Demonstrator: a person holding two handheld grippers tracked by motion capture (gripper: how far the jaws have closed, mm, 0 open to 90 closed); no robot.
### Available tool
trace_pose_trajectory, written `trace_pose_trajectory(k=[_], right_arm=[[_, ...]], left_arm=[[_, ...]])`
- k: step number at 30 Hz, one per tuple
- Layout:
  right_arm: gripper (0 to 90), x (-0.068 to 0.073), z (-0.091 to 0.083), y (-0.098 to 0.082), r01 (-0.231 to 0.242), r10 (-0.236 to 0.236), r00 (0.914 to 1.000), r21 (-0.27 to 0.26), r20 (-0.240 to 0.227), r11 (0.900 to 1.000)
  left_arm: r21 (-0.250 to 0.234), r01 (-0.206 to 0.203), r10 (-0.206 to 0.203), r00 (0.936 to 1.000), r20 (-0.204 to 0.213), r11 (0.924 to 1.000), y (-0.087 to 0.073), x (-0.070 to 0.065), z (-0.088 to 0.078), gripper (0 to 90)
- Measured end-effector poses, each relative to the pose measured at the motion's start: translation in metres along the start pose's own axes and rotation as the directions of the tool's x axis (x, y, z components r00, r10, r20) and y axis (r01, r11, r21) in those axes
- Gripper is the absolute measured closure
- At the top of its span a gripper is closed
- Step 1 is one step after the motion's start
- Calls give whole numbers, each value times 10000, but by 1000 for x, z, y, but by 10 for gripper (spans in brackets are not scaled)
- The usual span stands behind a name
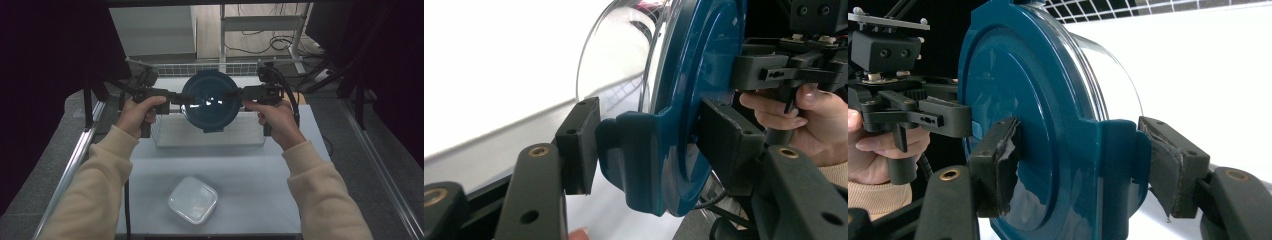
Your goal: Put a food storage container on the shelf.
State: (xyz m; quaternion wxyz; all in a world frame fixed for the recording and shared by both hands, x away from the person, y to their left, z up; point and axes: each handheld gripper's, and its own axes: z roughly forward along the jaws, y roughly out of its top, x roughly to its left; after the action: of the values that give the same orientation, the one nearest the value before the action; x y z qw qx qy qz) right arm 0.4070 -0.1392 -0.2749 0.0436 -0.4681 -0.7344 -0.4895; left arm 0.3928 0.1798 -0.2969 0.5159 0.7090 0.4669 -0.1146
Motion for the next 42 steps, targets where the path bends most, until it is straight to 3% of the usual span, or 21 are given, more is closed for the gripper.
trace_pose_trajectory(k=[6, 16, 32, 40, 42], right_arm=[[348, -3, 4, 17, -15, 15, 10000, -38, -11, 10000], [351, -14, 13, 36, -74, 74, 9999, 17, -113, 10000], [355, -32, 28, 49, -400, 406, 9989, 235, -247, 9989], [355, -50, 45, 56, -621, 631, 9978, 478, -190, 9969], [359, -55, 47, 57, -850, 862, 9958, 387, -320, 9956]], left_arm=[[52, -22, 22, 10000, 5, 10000, 20, 7, 0, 435], [103, 123, -123, 9999, -4, 9999, 39, 17, 3, 435], [164, 408, -407, 9991, -71, 9990, 54, 36, 12, 435], [257, 742, -741, 9972, -44, 9969, 60, 55, 23, 433], [0, 1037, -1036, 9946, 56, 9946, 62, 62, 25, 434]])
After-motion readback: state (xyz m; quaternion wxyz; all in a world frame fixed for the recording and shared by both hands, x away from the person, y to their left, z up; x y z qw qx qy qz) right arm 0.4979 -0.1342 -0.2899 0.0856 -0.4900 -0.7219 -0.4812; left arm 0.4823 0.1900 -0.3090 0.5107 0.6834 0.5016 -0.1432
